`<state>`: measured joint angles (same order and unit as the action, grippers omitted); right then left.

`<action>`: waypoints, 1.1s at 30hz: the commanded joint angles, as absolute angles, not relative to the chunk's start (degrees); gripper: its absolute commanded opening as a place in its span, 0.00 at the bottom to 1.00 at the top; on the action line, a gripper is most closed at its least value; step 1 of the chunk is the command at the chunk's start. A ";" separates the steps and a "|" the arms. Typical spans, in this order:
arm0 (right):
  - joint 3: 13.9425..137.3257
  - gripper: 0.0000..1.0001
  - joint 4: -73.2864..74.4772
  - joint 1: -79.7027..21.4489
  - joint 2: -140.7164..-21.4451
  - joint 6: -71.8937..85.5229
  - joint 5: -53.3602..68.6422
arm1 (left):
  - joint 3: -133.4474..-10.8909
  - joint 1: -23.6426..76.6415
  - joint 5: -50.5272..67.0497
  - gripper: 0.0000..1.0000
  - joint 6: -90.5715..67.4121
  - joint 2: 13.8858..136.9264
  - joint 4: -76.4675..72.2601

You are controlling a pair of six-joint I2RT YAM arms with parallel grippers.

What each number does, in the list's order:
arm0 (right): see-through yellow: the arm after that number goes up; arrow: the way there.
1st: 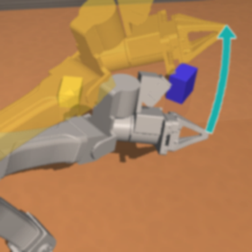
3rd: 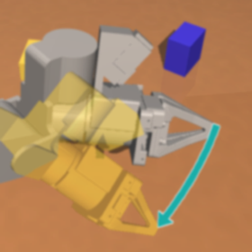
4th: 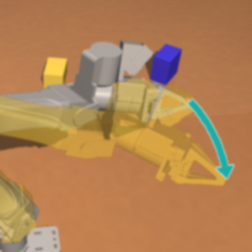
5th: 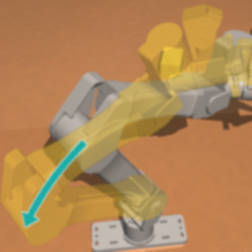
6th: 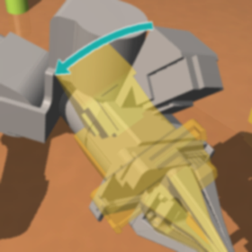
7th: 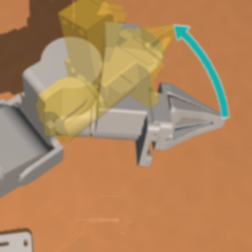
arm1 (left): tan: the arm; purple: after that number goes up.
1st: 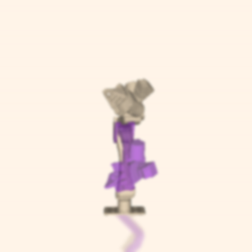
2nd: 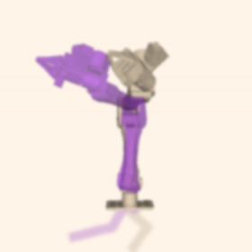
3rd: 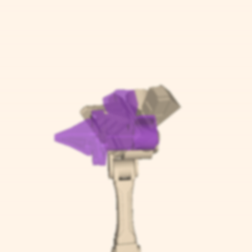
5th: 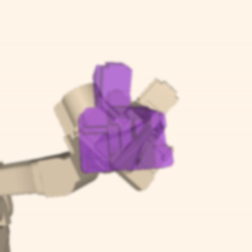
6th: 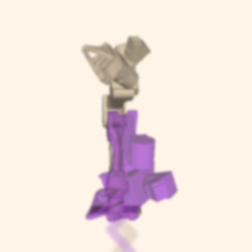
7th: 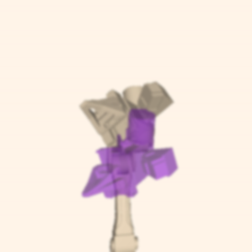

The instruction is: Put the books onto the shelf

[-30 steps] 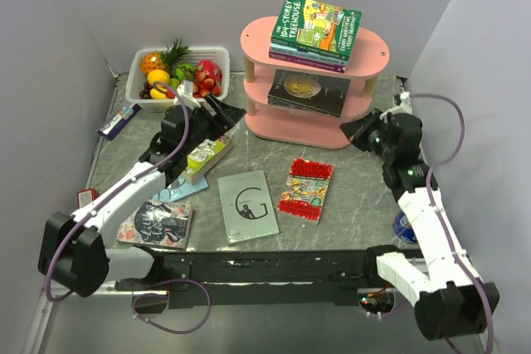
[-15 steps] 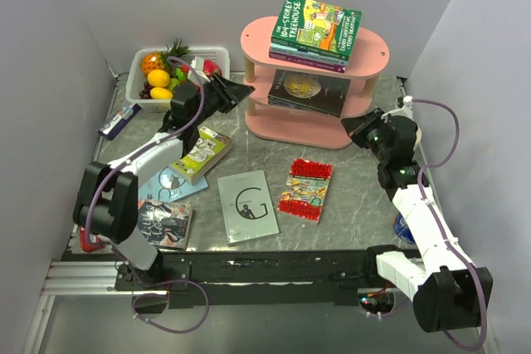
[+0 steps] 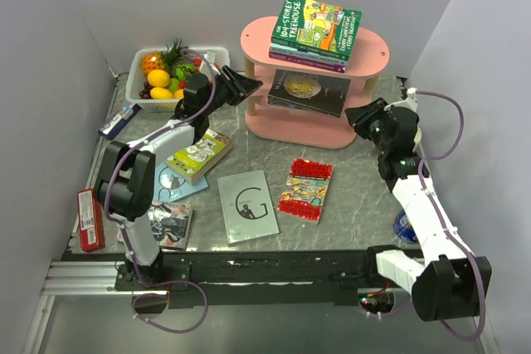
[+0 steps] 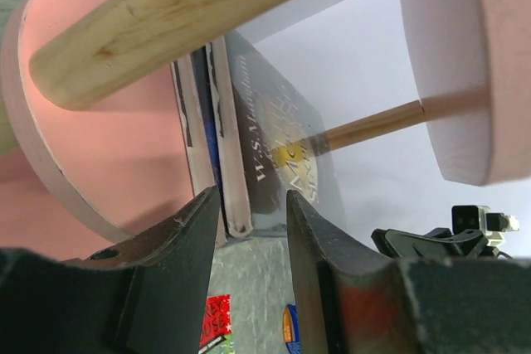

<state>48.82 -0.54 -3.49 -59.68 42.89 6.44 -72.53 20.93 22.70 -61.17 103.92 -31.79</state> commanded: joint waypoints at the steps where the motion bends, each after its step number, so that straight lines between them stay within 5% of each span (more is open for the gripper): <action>1: 51.59 0.31 -3.51 -3.08 -61.96 41.92 5.97 | -77.08 21.18 23.82 0.45 -61.08 105.90 -33.75; 26: 56.16 0.31 -3.43 -3.16 -69.79 42.81 10.02 | -83.14 23.47 21.62 0.47 -56.08 109.86 -26.90; 33: 53.79 0.39 -3.43 -3.25 -64.16 41.92 5.81 | -83.50 23.20 21.71 0.46 -55.99 110.48 -26.72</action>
<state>53.74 -1.93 -3.42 -68.77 43.38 9.37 -80.73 23.33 21.61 -57.45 110.43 -25.23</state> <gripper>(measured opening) 0.367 0.470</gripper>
